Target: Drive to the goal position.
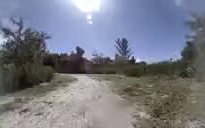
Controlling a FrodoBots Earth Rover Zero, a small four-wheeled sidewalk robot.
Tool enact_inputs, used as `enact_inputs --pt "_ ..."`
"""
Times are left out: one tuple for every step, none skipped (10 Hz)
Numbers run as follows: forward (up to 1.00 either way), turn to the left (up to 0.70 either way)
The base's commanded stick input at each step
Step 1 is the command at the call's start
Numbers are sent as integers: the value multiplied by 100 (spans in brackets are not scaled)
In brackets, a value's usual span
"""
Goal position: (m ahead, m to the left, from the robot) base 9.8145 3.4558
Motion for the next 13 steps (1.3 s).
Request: enact_inputs --pt "85 0" --pt "85 0" --pt "85 0" --pt "85 0" --pt "85 0" --pt "85 0" --pt "85 0" --pt "85 0" --pt "85 0" --pt "85 0" --pt "85 0" --pt "85 0" --pt "85 0"
